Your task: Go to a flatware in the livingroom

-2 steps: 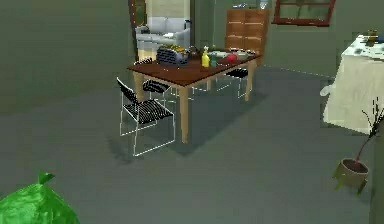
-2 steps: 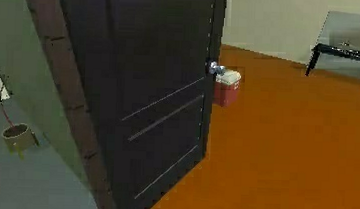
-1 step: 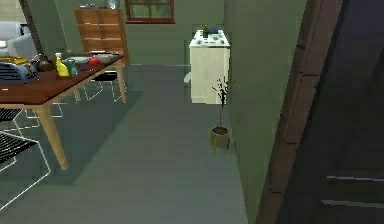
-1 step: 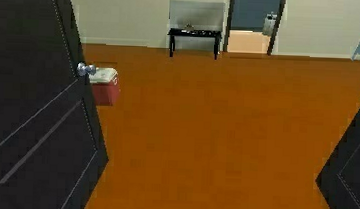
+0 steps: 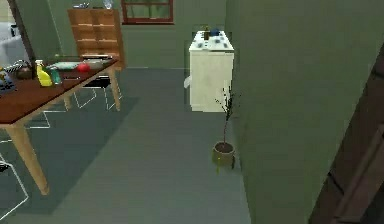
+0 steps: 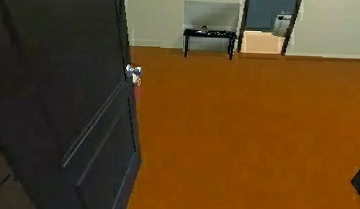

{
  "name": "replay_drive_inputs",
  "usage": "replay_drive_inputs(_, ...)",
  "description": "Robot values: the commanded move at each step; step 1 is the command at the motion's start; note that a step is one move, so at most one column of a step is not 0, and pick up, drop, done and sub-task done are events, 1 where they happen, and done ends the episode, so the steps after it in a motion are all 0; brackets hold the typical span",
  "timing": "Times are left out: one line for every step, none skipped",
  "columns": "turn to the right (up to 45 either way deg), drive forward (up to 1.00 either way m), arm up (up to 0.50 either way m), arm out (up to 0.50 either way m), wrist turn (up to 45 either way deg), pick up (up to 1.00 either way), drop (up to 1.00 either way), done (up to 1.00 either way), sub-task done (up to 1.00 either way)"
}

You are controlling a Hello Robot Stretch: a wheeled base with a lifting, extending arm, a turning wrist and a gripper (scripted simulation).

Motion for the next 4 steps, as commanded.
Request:
replay_drive_inputs(-9.0, 0.0, 0.0, 0.0, 0.0, 0.0, 0.0, 0.0, 0.0)
replay_drive_inputs(0.0, 1.0, 0.0, 0.0, 0.0, 0.0, 0.0, 0.0, 0.0)
replay_drive_inputs(0.0, 1.0, 0.0, 0.0, 0.0, 0.0, 0.0, 0.0, 0.0)
replay_drive_inputs(0.0, 1.0, 0.0, 0.0, 0.0, 0.0, 0.0, 0.0, 0.0)
